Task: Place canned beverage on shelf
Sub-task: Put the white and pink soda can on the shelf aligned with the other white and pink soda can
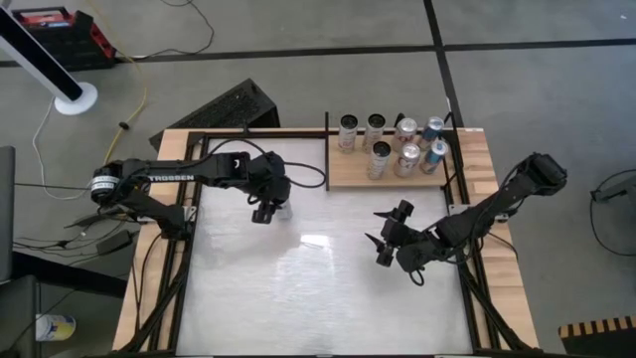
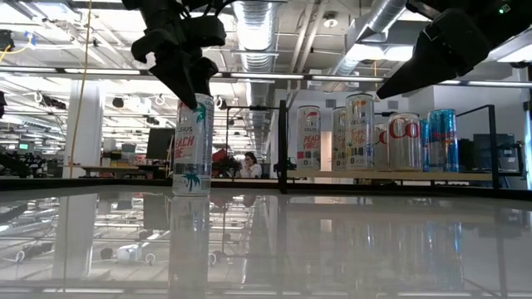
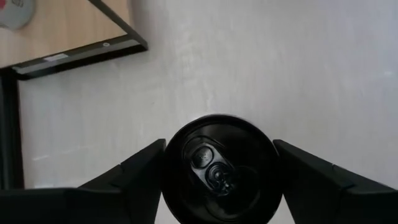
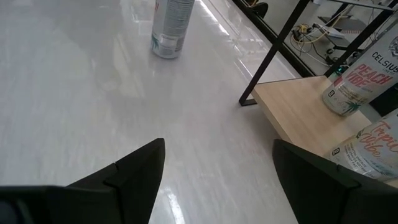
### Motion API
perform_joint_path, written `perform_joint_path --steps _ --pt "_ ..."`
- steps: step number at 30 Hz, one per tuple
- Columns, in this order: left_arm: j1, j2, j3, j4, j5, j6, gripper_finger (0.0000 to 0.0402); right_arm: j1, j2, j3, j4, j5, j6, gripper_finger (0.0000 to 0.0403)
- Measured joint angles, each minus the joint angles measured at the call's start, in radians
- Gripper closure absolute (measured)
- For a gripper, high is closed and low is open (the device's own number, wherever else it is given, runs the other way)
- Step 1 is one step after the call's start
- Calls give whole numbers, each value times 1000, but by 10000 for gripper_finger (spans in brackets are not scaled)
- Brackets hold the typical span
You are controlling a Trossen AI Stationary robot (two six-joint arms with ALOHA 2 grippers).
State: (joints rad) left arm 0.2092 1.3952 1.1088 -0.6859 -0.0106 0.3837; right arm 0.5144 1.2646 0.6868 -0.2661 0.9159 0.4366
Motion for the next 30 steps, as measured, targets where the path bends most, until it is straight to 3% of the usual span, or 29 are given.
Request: perform_joint_path --steps 4,13,20,30 --pt "0 0 0 0 -7 -78 157 0 0 0 2 0 0 81" --pt "0 1 29 -22 -82 -512 144 0 0 0 6 0 0 81" --pt "0 1 38 -18 -208 -713 147 0 0 0 9 0 0 81" --pt "-23 1 38 -14 -236 -680 147 0 0 0 9 1 0 81"
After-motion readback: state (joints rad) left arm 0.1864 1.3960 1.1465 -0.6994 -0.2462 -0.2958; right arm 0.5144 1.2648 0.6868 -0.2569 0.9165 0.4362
